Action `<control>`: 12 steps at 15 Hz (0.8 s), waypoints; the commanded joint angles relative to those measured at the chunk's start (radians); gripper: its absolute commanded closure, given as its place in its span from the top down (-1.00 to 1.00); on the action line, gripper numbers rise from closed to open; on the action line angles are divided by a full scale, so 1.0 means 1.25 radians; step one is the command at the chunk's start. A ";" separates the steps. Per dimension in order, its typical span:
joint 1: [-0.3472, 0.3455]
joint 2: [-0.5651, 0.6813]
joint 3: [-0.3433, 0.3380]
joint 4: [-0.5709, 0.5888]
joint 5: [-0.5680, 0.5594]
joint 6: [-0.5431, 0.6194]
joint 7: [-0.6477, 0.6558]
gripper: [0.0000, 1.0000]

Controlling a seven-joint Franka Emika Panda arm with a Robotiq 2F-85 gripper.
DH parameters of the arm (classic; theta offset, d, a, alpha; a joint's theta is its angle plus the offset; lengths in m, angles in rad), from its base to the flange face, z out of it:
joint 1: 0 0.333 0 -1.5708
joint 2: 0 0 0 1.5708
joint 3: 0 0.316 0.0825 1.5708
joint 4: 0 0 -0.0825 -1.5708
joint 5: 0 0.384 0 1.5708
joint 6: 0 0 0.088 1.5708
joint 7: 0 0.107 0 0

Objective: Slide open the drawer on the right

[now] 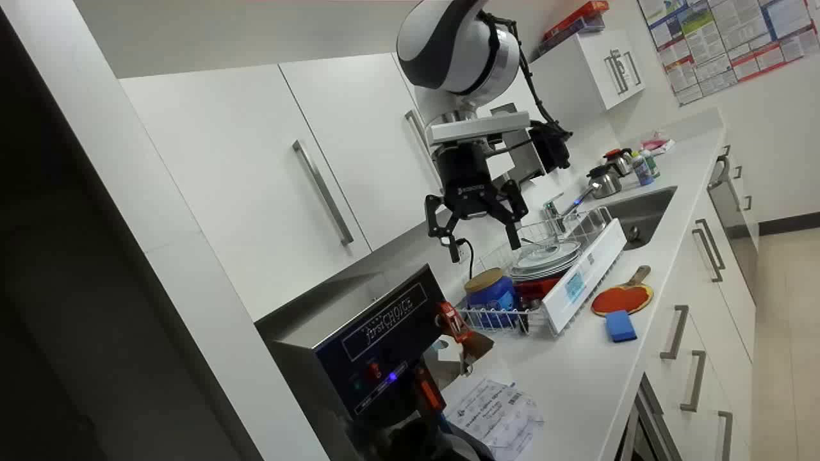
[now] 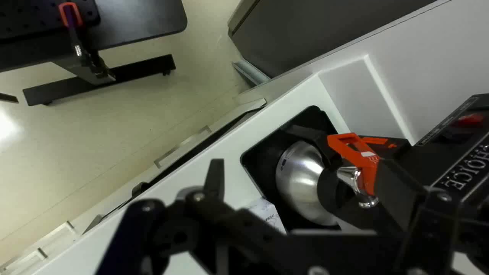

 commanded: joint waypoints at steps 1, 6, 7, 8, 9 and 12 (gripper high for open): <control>-0.004 0.000 0.003 0.002 0.000 -0.002 0.000 1.00; -0.004 0.000 0.003 0.002 0.000 -0.002 0.000 1.00; -0.004 0.000 0.003 0.002 0.000 -0.002 0.000 1.00; -0.007 -0.004 -0.001 0.002 0.000 0.010 -0.008 1.00; -0.013 -0.010 -0.009 0.001 -0.002 0.019 -0.025 1.00; -0.046 -0.032 -0.054 -0.008 0.007 0.045 -0.078 1.00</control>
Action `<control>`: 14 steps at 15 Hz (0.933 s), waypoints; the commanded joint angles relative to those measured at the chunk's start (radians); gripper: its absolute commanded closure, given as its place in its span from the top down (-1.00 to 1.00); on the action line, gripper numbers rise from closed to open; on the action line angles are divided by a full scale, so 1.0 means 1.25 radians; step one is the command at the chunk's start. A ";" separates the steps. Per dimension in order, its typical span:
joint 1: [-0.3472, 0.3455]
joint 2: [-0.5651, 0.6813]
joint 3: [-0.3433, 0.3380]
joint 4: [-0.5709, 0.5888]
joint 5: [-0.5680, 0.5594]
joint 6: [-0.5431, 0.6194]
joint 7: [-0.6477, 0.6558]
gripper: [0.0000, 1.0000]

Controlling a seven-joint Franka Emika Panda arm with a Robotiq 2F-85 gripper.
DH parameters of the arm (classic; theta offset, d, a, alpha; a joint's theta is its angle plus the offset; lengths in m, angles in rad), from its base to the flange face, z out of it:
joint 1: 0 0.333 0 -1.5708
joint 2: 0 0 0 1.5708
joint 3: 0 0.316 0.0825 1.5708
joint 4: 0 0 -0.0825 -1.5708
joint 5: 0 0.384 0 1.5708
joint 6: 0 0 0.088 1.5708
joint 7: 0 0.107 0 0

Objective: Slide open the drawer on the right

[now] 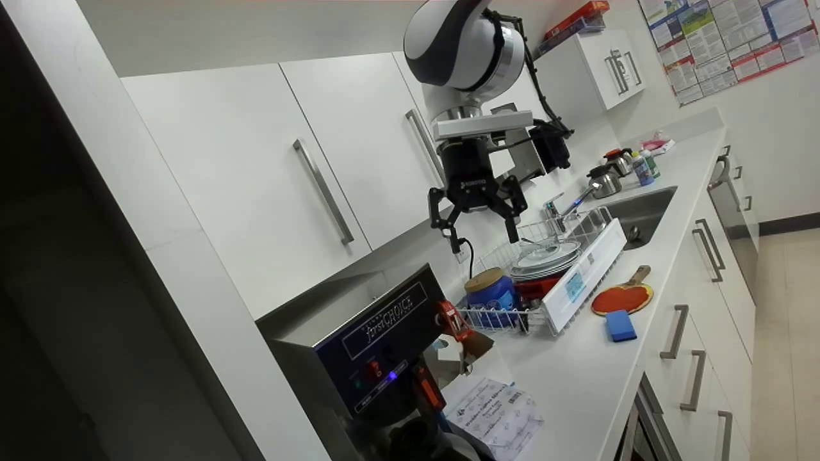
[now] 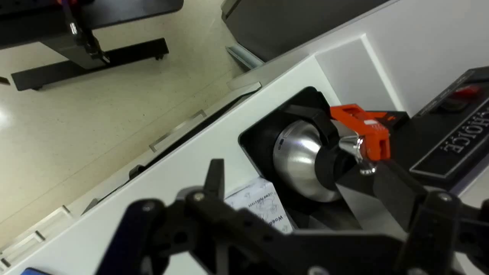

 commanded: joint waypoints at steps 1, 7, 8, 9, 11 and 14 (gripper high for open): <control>-0.043 -0.032 -0.051 -0.011 0.008 0.026 -0.063 1.00; -0.143 -0.069 -0.171 -0.058 -0.017 0.052 -0.177 1.00; -0.161 -0.074 -0.190 -0.072 -0.026 0.063 -0.194 1.00; -0.177 -0.077 -0.206 -0.094 -0.034 0.089 -0.214 1.00; -0.210 -0.077 -0.236 -0.140 -0.061 0.148 -0.246 1.00; -0.258 -0.062 -0.275 -0.213 -0.109 0.231 -0.251 1.00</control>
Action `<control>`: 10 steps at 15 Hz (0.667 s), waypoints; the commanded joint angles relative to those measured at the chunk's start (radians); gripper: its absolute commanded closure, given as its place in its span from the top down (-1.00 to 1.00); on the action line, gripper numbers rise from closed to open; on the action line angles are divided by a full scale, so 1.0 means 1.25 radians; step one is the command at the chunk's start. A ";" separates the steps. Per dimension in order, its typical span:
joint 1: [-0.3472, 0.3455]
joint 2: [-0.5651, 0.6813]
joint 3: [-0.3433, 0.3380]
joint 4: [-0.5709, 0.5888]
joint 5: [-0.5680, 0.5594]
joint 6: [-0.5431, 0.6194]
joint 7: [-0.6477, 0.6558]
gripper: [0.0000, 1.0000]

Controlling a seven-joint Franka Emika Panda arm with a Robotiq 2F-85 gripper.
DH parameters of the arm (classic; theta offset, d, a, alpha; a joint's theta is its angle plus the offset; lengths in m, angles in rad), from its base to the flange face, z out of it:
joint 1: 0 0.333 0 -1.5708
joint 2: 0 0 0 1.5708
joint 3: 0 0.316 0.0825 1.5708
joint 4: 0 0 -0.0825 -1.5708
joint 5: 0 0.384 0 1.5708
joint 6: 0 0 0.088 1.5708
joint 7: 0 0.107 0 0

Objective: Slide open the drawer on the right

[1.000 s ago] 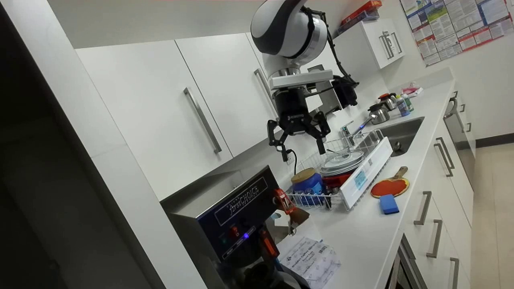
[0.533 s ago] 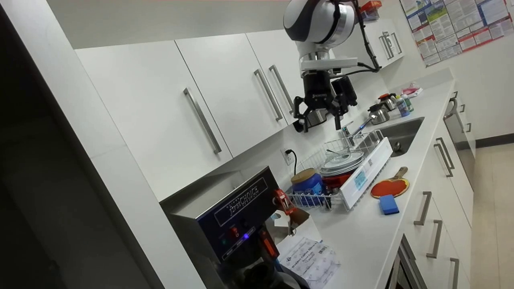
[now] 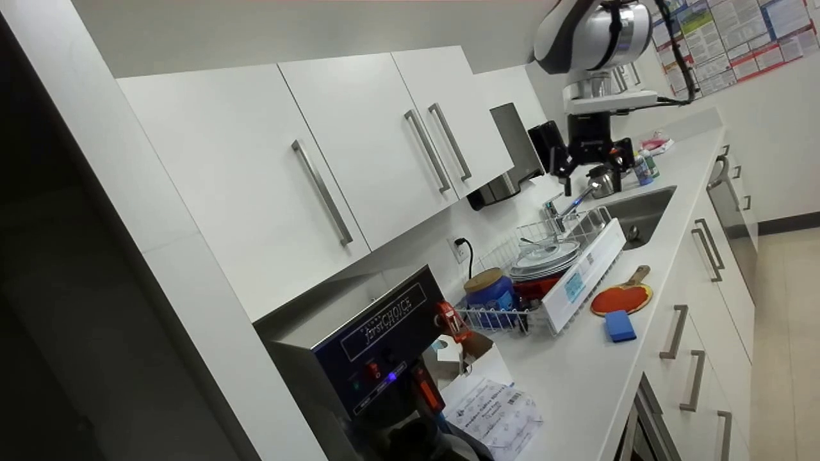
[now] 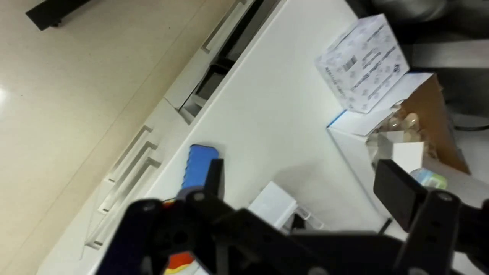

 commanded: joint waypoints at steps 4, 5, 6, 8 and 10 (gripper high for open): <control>-0.057 0.009 -0.041 -0.095 -0.065 0.088 -0.006 1.00; -0.063 0.010 -0.044 -0.104 -0.068 0.095 -0.006 1.00; -0.065 0.011 -0.045 -0.106 -0.069 0.096 -0.006 1.00; -0.064 0.010 -0.042 -0.106 -0.069 0.097 -0.006 1.00; -0.064 0.010 -0.041 -0.106 -0.069 0.097 -0.006 1.00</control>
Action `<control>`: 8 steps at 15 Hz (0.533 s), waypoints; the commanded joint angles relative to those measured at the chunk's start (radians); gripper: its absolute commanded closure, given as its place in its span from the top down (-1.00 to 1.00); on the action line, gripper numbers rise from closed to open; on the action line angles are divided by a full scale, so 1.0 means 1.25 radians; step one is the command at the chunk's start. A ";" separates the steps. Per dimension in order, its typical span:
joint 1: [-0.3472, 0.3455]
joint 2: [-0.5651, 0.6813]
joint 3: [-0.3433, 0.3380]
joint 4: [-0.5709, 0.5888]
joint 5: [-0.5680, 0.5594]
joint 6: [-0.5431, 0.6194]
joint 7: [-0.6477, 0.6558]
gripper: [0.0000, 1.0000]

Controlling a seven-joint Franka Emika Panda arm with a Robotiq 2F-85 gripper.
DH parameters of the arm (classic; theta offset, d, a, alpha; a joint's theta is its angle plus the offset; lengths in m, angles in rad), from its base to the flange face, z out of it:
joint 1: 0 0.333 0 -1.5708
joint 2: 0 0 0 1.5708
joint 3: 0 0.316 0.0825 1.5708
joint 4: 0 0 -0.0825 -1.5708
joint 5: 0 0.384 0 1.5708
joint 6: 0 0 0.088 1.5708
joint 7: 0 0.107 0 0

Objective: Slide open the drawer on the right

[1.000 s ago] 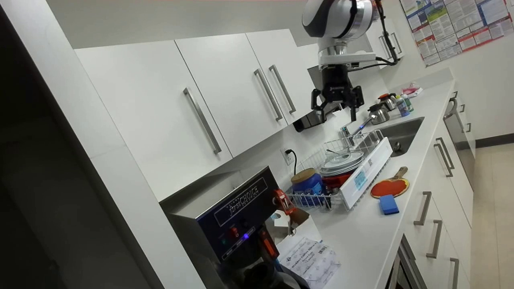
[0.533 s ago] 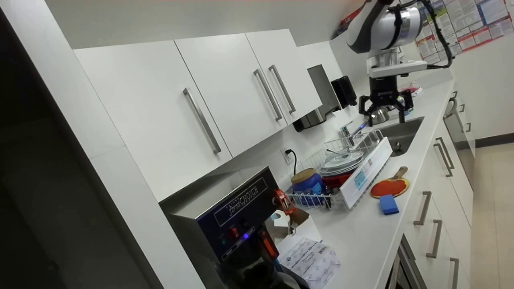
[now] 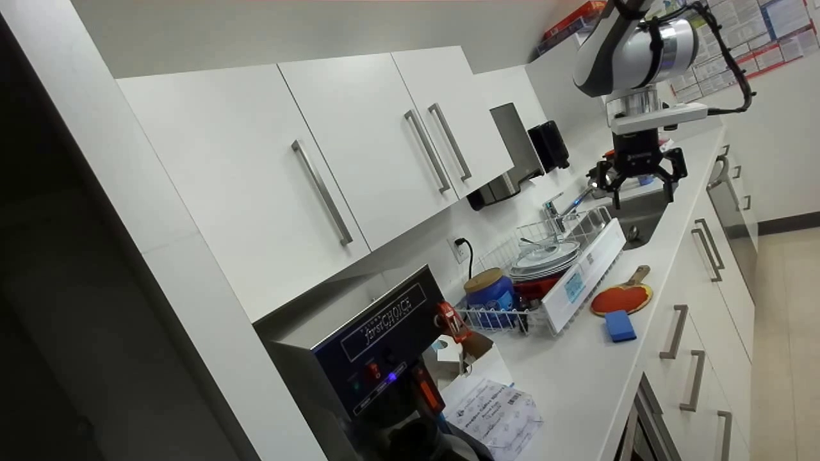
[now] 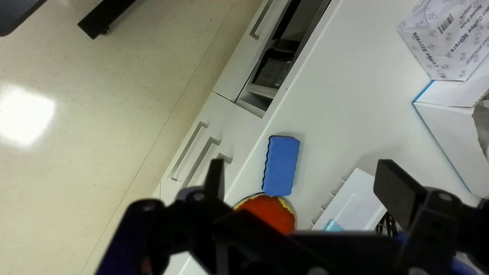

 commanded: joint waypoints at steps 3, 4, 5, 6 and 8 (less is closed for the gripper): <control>-0.018 0.040 -0.041 0.028 0.026 0.002 -0.034 1.00; -0.024 0.056 -0.062 0.039 0.042 0.002 -0.054 1.00; -0.032 0.077 -0.087 0.050 0.063 0.012 -0.081 1.00; -0.038 0.096 -0.108 0.060 0.084 0.019 -0.120 1.00; -0.051 0.143 -0.149 0.074 0.148 0.055 -0.224 1.00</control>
